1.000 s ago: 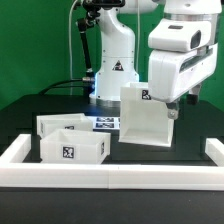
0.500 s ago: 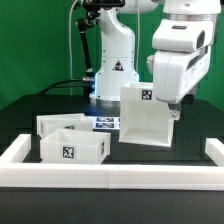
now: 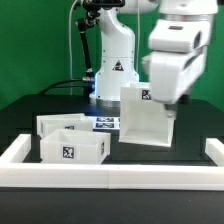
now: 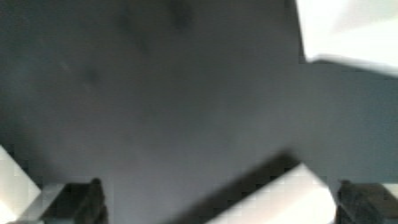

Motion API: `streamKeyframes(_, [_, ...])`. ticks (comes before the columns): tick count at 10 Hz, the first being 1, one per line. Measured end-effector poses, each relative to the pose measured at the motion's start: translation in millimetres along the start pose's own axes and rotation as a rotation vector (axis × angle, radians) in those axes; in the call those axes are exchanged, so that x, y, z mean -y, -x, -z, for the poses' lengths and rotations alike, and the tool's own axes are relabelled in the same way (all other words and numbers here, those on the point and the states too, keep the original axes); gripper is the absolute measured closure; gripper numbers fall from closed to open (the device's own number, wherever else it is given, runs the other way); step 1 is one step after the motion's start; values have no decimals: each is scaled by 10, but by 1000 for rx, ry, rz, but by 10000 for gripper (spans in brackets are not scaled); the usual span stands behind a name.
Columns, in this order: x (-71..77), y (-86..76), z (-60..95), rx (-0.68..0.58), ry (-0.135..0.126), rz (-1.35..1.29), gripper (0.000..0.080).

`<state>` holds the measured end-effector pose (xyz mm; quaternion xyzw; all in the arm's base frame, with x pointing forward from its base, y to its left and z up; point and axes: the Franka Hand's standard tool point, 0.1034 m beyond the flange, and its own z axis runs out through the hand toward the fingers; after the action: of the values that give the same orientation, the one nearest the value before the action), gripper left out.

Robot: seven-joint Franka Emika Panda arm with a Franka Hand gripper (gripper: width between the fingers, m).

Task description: Assemble drawer

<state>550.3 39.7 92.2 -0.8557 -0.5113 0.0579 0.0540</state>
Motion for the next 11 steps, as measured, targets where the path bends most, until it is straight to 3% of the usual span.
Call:
streamKeyframes(1, [26,200,11,12,2,-83,150])
streamKeyframes(3, [206,374,102,25,16,-153,150])
streamKeyframes(6, [236,378,90,25,12,-232,150])
streamKeyframes(9, [257,369,103,23,18,-493,150])
streamKeyframes(11, [423,386,178,15,33,-788,150])
